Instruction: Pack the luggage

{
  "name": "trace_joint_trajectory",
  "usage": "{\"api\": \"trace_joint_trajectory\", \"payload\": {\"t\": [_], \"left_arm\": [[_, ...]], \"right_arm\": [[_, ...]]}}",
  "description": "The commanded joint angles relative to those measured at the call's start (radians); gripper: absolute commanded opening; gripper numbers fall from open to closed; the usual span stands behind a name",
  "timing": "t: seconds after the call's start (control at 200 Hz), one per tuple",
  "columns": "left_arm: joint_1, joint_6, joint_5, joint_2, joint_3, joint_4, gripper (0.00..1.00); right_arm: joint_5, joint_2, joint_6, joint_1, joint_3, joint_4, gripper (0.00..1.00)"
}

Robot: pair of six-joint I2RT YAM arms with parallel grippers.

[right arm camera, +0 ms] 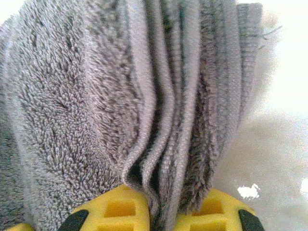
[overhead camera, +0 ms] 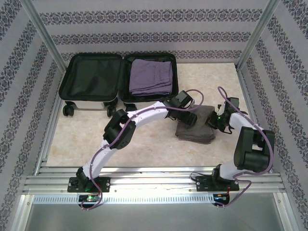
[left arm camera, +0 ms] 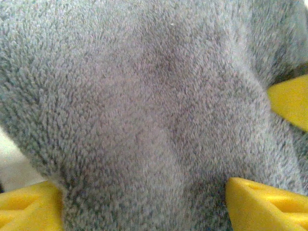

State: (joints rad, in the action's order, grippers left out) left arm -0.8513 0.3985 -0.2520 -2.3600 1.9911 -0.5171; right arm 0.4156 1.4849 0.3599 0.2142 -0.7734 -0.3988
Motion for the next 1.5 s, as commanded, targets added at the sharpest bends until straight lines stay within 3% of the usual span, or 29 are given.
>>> {"api": "trace_joint_trajectory", "payload": {"t": [0.0,0.385,0.585,0.615,0.704,0.779,1.004,1.184,1.354,1.494], "left_arm": [[0.001,-0.020,0.073,0.101,-0.057,-0.025,0.80],[0.008,0.017,0.086,0.158,-0.157,-0.029,0.82],[0.008,0.057,0.017,0.160,-0.213,0.008,0.82],[0.007,0.063,0.008,0.162,-0.222,0.017,0.82],[0.008,0.075,-0.009,0.166,-0.242,0.039,0.82],[0.008,0.083,-0.016,0.168,-0.250,0.050,0.82],[0.008,0.093,-0.042,0.162,-0.256,0.085,0.82],[0.008,0.103,-0.073,0.146,-0.232,0.101,0.83],[0.008,0.114,-0.085,0.125,-0.207,0.107,0.83],[0.008,0.119,-0.092,0.108,-0.188,0.103,0.83]], "right_arm": [[-0.002,-0.070,-0.003,0.010,0.010,-0.018,0.00],[-0.027,-0.172,-0.030,0.011,0.014,-0.077,0.00],[-0.062,-0.142,-0.033,0.011,0.017,-0.092,0.00],[-0.069,-0.136,-0.032,0.011,0.016,-0.095,0.06],[-0.105,-0.130,-0.021,0.011,0.013,-0.104,0.39],[-0.138,-0.147,-0.015,0.011,0.014,-0.107,0.58],[-0.233,-0.254,-0.002,0.019,0.019,-0.123,0.76],[-0.209,-0.216,0.002,0.018,0.012,-0.127,0.78],[-0.128,-0.178,0.038,0.018,0.062,-0.037,0.58],[-0.130,-0.124,0.039,0.018,0.060,-0.024,0.55]]}}
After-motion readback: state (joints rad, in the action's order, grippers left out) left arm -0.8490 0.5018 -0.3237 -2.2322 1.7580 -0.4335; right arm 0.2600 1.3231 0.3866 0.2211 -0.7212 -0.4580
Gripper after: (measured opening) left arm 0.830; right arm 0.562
